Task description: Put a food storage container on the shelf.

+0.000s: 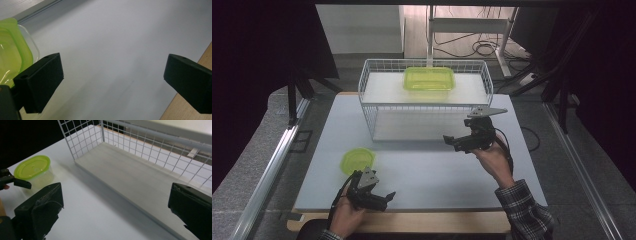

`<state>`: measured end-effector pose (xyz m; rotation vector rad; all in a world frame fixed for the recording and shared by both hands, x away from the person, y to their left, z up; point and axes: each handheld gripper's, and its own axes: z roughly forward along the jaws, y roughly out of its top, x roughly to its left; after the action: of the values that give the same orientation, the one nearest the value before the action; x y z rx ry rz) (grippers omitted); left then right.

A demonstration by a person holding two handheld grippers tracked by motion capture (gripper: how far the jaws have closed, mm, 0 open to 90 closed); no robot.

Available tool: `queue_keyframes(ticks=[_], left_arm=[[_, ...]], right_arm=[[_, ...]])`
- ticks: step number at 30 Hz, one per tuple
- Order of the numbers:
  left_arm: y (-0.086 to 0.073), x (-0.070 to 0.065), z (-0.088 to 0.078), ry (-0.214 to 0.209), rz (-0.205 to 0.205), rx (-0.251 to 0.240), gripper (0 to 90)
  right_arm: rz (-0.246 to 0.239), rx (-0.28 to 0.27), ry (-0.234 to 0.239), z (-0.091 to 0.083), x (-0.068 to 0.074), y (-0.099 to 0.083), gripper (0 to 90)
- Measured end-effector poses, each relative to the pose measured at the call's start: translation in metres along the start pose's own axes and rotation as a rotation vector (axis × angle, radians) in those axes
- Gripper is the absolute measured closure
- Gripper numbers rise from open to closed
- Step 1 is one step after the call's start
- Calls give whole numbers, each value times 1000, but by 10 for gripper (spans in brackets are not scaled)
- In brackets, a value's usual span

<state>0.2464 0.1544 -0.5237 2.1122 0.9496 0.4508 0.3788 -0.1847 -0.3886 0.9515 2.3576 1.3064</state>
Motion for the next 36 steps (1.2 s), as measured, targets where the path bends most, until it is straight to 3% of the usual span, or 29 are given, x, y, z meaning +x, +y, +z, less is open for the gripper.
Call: queue_keyframes(ticks=[13, 36], left_arm=[[0, 0, 1, -1, 10, 10, 19], [0, -2, 3, -5, 21, 24, 15]], right_arm=[[12, 10, -36, -7, 1, -33, 0], [35, 22, -91, -23, 0, -74, 0]])
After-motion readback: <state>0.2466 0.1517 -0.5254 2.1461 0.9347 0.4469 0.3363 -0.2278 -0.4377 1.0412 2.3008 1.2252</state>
